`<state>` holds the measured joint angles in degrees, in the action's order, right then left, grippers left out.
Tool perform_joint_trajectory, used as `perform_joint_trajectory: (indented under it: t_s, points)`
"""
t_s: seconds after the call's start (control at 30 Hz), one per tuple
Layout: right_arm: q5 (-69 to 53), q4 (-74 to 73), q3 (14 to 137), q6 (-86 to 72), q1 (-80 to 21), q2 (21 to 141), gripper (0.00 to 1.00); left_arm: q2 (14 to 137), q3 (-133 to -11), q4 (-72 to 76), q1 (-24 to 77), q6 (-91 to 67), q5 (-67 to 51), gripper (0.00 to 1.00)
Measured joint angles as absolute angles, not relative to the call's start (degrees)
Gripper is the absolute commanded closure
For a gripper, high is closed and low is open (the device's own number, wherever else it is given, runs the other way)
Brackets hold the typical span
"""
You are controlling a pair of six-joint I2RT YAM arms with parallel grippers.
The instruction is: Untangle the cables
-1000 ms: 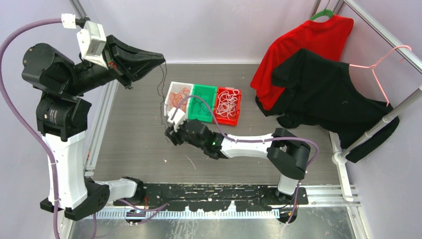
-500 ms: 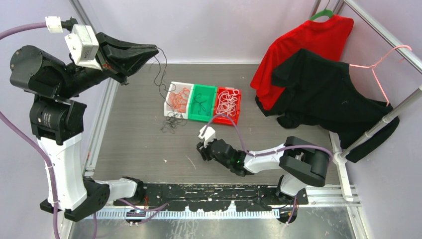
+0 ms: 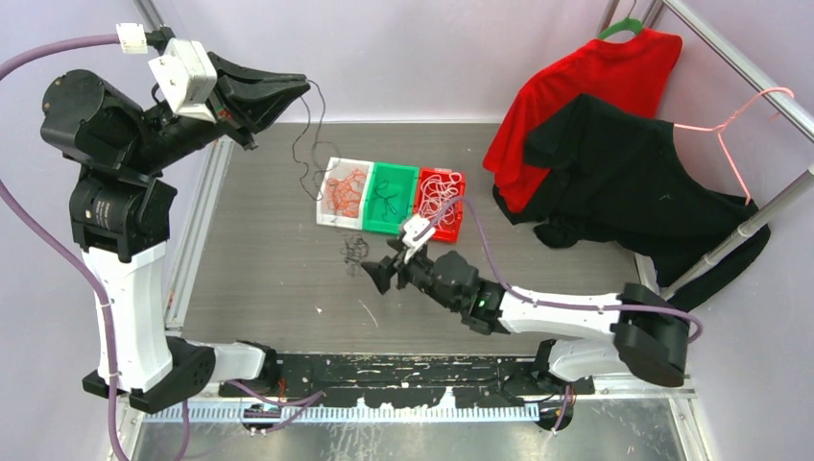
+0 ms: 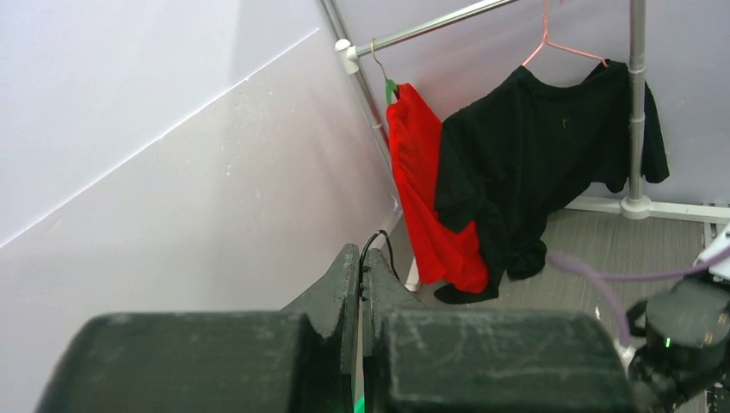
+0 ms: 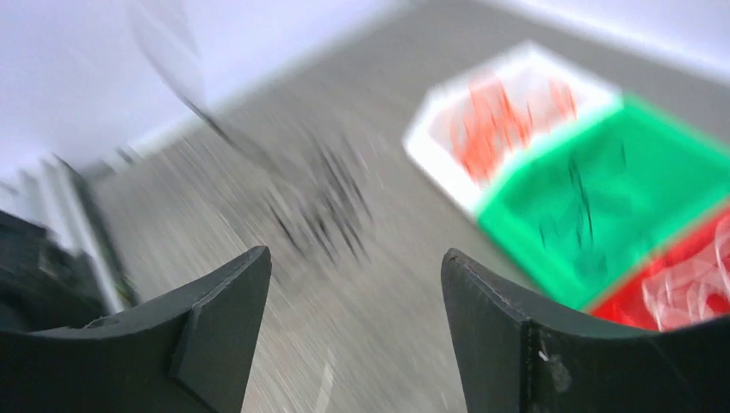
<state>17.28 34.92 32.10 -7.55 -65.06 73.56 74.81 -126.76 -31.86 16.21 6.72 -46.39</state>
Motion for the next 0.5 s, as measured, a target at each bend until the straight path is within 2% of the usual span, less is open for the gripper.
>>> perform_joint_trajectory:
  t_s: [0.23,0.5]
  points:
    - [5.76,33.58,49.28,-3.73,-65.06,70.13,0.2,74.39,-125.56,-32.27,16.21,7.55,-46.85,1.0]
    - [0.89,30.5,55.31,-1.15,-65.01,77.1,0.27,74.35,-125.56,-32.62,16.21,7.7,-48.07,1.0]
